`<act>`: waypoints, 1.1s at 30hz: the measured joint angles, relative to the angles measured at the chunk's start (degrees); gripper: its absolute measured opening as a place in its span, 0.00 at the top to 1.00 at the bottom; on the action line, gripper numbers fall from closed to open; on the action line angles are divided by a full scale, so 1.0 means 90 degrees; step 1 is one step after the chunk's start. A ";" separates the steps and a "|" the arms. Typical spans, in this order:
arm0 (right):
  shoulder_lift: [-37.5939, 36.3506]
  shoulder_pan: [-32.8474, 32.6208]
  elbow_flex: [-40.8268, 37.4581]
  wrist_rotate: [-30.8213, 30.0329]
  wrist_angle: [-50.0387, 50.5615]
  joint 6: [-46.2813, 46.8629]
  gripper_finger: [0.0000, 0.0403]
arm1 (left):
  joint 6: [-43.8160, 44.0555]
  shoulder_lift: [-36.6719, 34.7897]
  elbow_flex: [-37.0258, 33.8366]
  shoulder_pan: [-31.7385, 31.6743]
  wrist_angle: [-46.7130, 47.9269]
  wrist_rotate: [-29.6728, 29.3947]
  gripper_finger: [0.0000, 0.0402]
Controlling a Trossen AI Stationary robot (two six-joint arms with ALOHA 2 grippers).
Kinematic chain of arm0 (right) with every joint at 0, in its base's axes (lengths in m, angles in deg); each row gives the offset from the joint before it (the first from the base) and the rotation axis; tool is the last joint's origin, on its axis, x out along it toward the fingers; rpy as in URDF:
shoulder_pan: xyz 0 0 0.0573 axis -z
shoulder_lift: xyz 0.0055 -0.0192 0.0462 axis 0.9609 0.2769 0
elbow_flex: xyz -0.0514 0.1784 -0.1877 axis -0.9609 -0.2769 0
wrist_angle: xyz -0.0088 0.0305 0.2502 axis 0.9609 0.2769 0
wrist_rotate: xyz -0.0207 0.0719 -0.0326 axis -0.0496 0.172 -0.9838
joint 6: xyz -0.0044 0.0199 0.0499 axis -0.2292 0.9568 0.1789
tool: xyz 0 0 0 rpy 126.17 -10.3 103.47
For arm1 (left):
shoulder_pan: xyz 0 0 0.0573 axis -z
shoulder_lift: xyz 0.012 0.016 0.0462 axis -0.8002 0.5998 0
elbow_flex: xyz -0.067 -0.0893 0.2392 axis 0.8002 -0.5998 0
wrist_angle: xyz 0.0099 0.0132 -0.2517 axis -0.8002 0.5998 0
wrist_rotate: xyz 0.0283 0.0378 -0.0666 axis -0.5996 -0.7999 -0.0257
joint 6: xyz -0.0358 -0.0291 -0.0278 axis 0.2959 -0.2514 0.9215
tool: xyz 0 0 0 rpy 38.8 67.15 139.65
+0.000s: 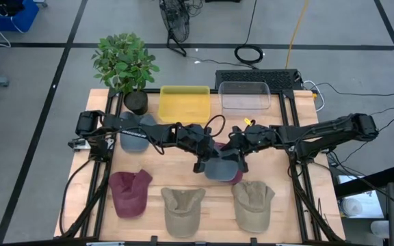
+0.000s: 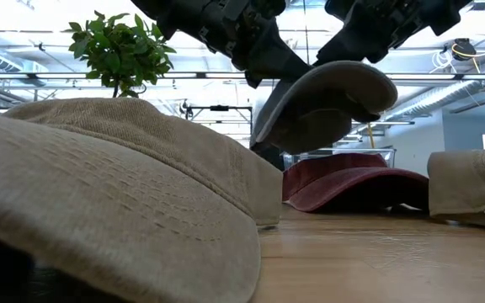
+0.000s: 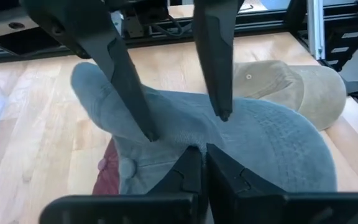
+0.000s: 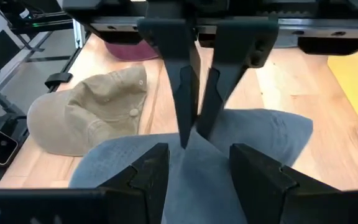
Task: Pick & Place hat
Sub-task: Put the right blue cap into the transparent bin
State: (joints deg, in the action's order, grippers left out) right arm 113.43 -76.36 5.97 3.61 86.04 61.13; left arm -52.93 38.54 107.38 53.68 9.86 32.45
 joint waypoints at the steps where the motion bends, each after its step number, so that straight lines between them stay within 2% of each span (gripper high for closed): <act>1: 0.0022 0.0000 -0.0001 0.0000 -0.0008 0.0000 0.61 | -0.0001 0.0000 0.0001 0.0000 -0.0002 -0.0059 0.95; 7: 0.0326 -0.0002 0.0000 0.0005 0.0041 0.0021 0.62 | 0.0000 0.0000 -0.0003 0.0000 0.0014 -0.0121 0.98; 11: 0.0449 -0.0002 0.0000 0.0007 0.0052 -0.0079 0.65 | 0.0002 0.0000 -0.0006 0.0000 0.0035 -0.0119 0.96; 14: 0.0432 -0.0005 0.0000 0.0007 0.0052 -0.0262 0.69 | 0.0002 0.0000 -0.0006 0.0000 0.0032 -0.0114 0.98; 21: 0.0376 -0.0018 0.0000 0.0005 0.0056 -0.0513 0.85 | 0.0000 0.0000 -0.0006 0.0000 0.0043 -0.0111 0.95; 26: 0.0376 -0.0036 -0.0001 -0.0013 0.0079 -0.0885 0.98 | 0.0000 0.0000 -0.0006 0.0002 0.0057 -0.0097 0.98; 30: 0.0376 -0.0034 -0.0002 -0.0024 0.0093 -0.1018 0.98 | -0.0002 0.0000 -0.0006 0.0002 0.0064 -0.0099 0.96; 33: 0.0373 -0.0034 -0.0002 -0.0024 0.0095 -0.1013 0.98 | -0.0002 0.0000 -0.0006 0.0002 0.0064 -0.0102 0.98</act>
State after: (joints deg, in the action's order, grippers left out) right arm 116.79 -76.67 5.95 3.39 86.90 52.01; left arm -52.95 38.54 107.33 53.70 10.43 31.54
